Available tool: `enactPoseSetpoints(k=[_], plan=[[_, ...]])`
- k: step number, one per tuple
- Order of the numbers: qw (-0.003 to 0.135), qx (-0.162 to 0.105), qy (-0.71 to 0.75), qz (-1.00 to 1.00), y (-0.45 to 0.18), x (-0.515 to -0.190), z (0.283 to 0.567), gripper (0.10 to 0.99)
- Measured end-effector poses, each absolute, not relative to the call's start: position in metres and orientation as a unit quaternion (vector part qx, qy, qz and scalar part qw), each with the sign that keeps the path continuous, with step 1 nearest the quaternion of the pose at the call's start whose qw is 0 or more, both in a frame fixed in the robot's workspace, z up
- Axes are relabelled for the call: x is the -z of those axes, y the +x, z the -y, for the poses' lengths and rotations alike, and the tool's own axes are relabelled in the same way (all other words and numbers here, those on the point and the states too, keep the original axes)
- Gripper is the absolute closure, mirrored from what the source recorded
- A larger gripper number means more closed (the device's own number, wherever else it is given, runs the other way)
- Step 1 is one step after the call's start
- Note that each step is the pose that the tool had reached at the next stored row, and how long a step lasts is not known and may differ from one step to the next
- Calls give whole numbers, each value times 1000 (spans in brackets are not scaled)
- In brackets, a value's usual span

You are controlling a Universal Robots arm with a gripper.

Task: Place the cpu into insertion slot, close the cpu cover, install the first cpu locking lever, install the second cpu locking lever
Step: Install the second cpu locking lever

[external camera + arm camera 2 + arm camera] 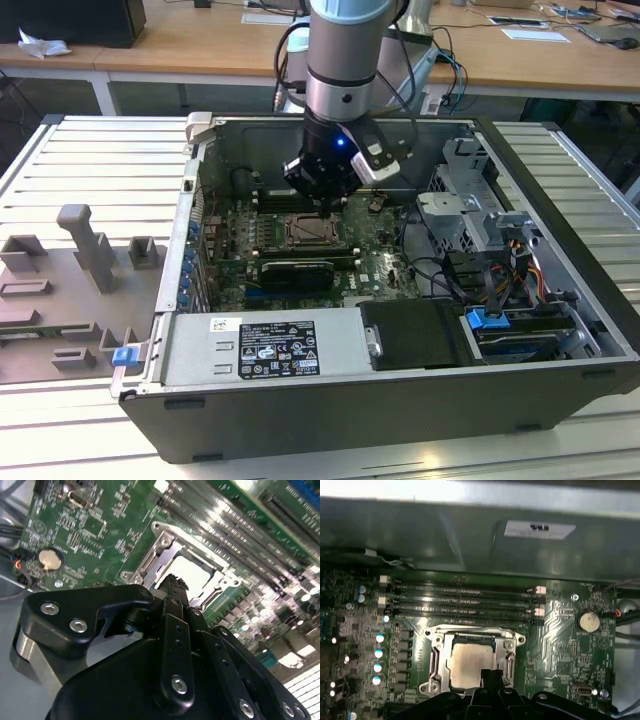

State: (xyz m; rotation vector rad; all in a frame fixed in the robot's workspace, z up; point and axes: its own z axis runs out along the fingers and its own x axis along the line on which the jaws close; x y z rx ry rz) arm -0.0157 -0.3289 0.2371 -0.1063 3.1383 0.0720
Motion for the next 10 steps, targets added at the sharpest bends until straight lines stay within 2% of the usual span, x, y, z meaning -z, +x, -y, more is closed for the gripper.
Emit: enactPoseSetpoints(k=[10], plan=[[0, -23, -34, -999, -16, -245, 342, 980]])
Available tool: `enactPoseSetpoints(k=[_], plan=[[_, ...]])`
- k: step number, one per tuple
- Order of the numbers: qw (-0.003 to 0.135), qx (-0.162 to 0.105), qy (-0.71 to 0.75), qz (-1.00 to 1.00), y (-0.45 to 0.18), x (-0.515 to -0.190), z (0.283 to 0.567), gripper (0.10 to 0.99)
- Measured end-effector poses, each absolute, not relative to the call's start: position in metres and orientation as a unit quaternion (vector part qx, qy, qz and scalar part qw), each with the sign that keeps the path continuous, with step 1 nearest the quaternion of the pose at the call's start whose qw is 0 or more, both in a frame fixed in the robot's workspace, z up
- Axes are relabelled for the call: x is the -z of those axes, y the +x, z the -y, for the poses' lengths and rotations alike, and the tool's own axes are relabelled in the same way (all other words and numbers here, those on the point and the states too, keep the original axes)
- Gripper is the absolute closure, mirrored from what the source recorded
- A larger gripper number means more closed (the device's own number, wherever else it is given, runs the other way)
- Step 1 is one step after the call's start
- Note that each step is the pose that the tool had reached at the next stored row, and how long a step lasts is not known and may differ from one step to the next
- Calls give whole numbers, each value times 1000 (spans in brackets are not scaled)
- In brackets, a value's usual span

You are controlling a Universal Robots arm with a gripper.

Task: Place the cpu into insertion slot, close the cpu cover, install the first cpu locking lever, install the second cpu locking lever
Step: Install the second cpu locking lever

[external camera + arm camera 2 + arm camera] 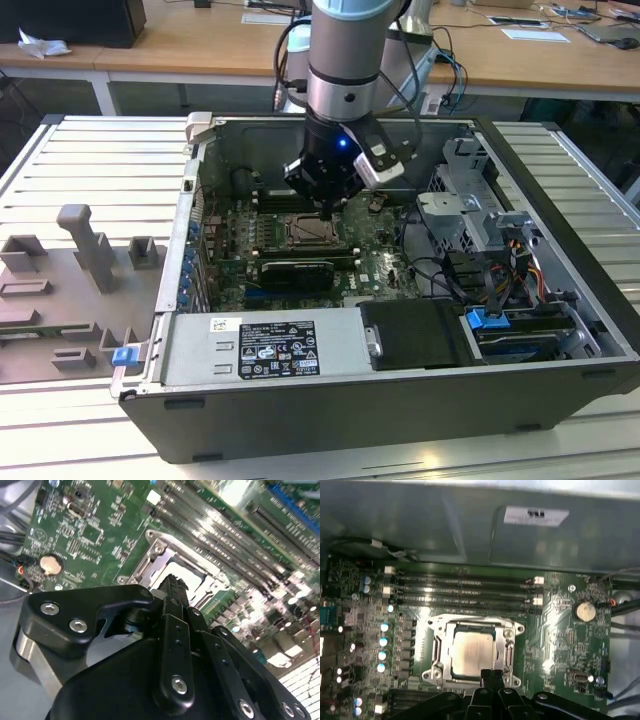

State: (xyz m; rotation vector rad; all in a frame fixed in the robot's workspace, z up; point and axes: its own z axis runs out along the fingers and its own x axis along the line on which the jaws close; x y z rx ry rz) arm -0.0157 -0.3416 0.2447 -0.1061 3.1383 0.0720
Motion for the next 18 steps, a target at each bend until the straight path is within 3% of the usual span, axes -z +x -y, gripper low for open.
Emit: enactPoseSetpoints(k=[5, 8, 18], plan=[[1, -32, -34, -999, -16, -244, 365, 980], [1, -53, -34, -998, -16, -243, 371, 980], [1, -54, -33, -998, -31, -238, 374, 980]])
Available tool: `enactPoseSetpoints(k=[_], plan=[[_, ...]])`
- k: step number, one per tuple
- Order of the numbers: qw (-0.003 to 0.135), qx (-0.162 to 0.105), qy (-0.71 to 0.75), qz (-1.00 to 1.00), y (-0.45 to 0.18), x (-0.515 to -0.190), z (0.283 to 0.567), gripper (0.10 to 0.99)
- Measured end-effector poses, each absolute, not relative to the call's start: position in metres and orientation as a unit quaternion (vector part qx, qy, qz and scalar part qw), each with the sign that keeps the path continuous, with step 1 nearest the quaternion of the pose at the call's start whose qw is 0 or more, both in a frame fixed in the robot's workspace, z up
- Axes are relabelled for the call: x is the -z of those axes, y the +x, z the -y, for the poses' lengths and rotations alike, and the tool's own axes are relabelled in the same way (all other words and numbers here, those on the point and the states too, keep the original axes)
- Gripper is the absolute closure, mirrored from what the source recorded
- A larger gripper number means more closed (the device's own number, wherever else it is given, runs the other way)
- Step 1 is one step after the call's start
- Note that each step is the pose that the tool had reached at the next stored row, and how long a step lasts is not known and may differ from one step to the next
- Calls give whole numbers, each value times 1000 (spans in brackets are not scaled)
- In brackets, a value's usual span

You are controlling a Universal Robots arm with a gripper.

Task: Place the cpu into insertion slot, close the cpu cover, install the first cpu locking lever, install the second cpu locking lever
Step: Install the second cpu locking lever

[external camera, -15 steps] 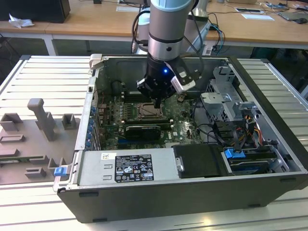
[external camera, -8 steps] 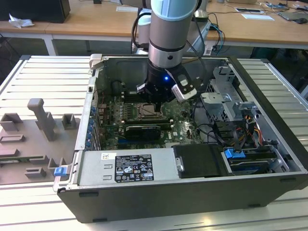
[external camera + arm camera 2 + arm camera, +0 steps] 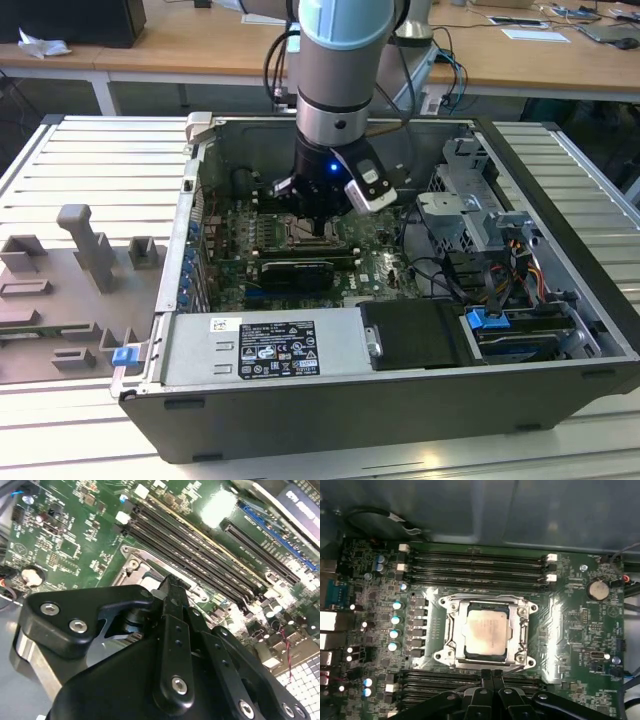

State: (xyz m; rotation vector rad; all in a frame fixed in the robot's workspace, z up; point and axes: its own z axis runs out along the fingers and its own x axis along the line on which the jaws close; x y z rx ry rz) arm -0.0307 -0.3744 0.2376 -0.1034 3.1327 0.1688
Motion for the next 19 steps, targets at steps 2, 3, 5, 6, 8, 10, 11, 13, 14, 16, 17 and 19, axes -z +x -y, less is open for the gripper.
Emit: enactPoseSetpoints(k=[2, 3, 5, 6, 8, 10, 11, 13, 14, 16, 17, 19], plan=[[1, -55, -33, -998, -39, -237, 377, 980], [1, -56, -33, -998, -46, -237, 378, 980], [1, -57, -33, -998, -54, -232, 378, 980], [1, -57, -33, -998, -55, -230, 378, 980], [1, -57, -33, -998, -57, -226, 378, 980], [1, -58, -33, -998, -58, -220, 378, 980], [1, -59, -33, -998, -58, -219, 378, 980], [2, -74, -33, -997, -59, -219, 380, 980], [2, -78, -33, -996, -60, -218, 381, 980], [3, -82, -33, -996, -64, -218, 384, 980], [3, -82, -33, -996, -65, -218, 384, 980], [4, -83, -33, -996, -68, -217, 385, 980]])
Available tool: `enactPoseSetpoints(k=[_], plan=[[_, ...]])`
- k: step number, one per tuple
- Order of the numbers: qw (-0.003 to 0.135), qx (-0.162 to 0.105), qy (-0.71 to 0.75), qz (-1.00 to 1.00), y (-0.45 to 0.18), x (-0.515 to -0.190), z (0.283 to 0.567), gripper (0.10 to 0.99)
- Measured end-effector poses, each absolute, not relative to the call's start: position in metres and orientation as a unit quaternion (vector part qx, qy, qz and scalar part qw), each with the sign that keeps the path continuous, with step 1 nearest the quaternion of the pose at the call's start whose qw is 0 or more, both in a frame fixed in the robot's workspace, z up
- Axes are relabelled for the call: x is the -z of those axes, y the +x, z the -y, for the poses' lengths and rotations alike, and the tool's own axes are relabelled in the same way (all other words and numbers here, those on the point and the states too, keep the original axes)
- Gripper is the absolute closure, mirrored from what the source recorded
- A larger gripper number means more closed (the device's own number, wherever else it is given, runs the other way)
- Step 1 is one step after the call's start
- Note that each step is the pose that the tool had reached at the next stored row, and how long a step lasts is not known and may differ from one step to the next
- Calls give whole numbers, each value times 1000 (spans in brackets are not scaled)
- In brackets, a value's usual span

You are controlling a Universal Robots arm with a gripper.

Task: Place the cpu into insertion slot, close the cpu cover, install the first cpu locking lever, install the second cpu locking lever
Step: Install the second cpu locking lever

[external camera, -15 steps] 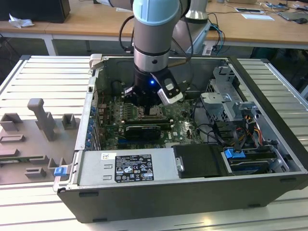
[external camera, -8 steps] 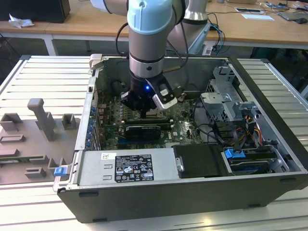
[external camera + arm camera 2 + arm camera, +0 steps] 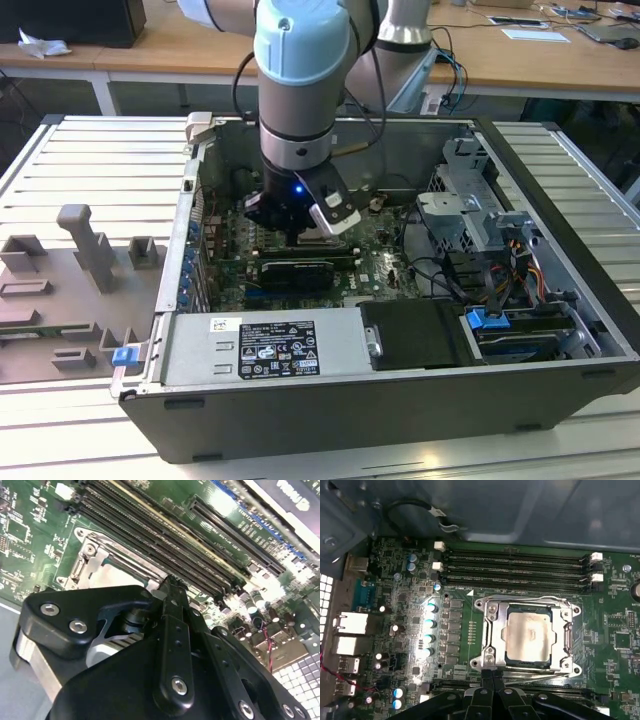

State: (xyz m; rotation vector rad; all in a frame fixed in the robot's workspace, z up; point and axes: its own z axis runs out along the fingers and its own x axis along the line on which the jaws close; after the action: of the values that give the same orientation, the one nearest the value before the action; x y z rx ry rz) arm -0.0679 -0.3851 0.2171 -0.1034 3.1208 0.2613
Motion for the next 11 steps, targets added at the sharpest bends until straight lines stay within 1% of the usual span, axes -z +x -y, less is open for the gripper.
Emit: enactPoseSetpoints(k=[3, 11], plan=[[6, -91, -33, -995, -72, -216, 387, 980], [7, -99, -33, -994, -74, -208, 390, 980]])
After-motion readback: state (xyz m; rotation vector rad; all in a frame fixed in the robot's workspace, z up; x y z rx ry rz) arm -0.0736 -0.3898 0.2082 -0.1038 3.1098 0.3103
